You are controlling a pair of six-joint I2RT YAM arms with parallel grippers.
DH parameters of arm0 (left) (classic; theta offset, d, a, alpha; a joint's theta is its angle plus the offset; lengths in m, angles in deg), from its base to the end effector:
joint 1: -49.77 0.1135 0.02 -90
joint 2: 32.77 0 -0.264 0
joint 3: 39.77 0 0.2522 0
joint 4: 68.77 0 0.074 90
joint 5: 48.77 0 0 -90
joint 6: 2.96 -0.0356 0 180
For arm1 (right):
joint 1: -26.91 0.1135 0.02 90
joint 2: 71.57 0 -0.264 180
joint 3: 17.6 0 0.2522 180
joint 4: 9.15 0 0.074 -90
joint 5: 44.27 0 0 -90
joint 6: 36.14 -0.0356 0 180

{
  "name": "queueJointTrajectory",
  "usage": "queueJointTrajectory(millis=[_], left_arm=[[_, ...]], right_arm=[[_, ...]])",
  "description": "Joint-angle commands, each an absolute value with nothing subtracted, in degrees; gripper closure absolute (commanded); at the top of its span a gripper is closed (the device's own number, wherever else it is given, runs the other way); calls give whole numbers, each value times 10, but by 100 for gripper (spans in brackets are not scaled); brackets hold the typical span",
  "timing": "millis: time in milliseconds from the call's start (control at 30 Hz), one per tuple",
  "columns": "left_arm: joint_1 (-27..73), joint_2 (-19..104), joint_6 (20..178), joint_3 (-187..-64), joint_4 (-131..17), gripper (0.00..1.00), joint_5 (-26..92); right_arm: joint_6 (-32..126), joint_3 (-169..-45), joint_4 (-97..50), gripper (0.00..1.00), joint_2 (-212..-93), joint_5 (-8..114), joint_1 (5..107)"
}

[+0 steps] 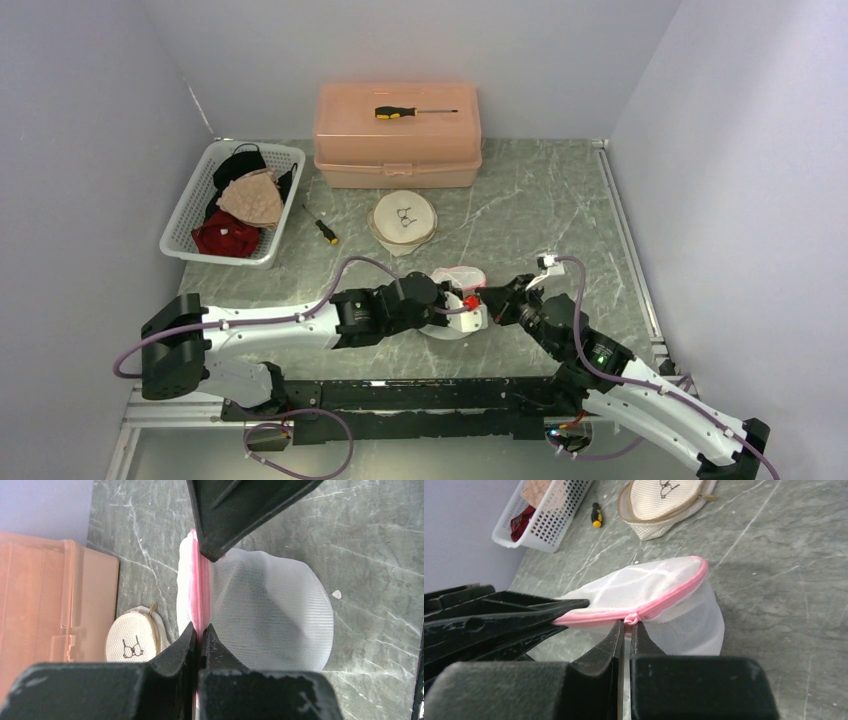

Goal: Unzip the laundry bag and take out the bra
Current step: Unzip the laundry bag at the center of the board.

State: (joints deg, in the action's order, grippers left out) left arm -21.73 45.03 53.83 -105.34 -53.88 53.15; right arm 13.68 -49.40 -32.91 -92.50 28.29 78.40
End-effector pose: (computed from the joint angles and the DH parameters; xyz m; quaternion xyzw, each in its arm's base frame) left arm 0.1046 -0.2893 0.2685 0.6388 0.5612 -0.0865 0.5191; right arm 0.0870 0.0922 0.2313 0.0179 0.7785 0.3593 0.5143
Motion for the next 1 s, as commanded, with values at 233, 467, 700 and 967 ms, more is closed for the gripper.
queueJointTrajectory(millis=[233,467,700,967], left_arm=[[-248,388,547,-1013,-546,97,572],[-262,368,540,-1002,-546,97,596],[-269,358,517,-995,-573,97,632],[-235,400,426,-1005,-705,95,631]], right_arm=[[116,-494,-294,100,-975,175,761],[105,-486,-260,100,-996,211,709],[158,-477,-216,100,-962,259,689],[210,-495,-243,100,-917,298,692]])
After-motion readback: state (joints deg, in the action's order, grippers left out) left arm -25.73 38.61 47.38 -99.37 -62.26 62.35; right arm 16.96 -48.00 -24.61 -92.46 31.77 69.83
